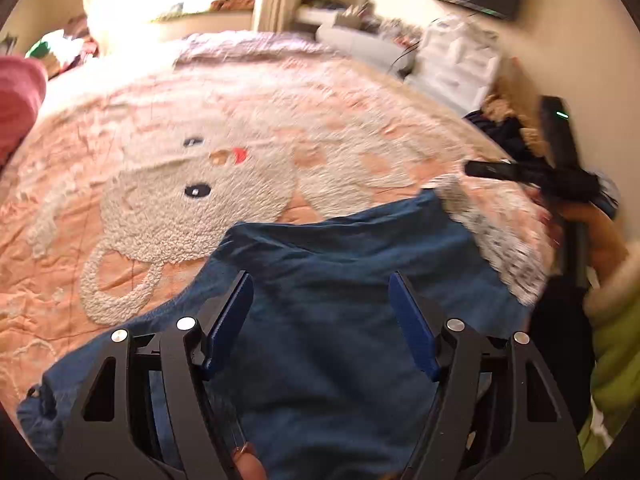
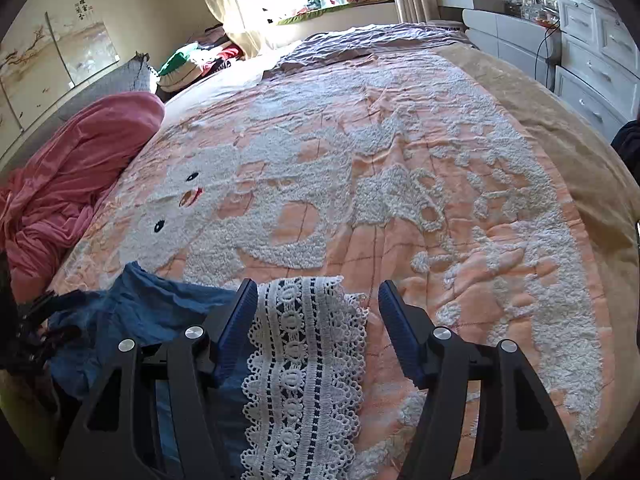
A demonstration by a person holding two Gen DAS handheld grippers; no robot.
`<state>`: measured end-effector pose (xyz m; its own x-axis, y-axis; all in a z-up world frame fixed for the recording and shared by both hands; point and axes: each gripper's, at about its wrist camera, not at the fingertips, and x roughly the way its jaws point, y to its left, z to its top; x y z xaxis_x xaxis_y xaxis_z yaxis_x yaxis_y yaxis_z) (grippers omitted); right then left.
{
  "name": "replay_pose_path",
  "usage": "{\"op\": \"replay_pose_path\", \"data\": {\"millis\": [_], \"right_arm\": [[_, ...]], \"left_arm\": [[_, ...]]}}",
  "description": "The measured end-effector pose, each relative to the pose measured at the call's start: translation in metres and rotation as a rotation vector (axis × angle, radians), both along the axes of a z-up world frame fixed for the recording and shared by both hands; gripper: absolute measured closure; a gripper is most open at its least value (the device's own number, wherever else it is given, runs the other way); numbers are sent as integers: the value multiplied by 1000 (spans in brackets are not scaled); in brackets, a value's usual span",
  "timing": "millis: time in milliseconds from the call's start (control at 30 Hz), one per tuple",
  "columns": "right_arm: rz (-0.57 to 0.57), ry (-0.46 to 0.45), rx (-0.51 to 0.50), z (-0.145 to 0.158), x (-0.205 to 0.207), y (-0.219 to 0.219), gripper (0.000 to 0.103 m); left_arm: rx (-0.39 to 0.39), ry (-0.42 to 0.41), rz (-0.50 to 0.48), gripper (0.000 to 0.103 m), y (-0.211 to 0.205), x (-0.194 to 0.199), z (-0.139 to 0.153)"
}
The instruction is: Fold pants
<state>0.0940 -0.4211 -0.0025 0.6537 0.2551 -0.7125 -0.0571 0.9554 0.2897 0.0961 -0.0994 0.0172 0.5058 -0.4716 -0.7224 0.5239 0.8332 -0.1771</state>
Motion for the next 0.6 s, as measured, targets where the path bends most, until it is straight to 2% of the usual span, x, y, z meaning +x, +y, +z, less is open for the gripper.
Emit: {"op": "replay_pose_path", "data": {"millis": [100,200,267,333,400,500,600], "right_arm": [[10,23,-12,-9,8,7,41],[25,56,-11,-20,17,9,41],[39,97,0,-33,25,13,49],[52,125,1,-45,25,19,62],[76,87,-31,-39,17,28,76],[39,-33,-92,-16,0,36,78],[-9,-139,-211,3,-5,45,81]], "left_arm": [[24,76,55,41,-4,34,-18],[38,75,74,41,-4,43,-34],[42,77,79,41,-3,45,-44],[63,61,73,41,-5,45,-49],[87,37,61,41,-8,43,-51],[89,33,60,41,-8,43,-51],[82,29,63,41,-7,44,-51]]}}
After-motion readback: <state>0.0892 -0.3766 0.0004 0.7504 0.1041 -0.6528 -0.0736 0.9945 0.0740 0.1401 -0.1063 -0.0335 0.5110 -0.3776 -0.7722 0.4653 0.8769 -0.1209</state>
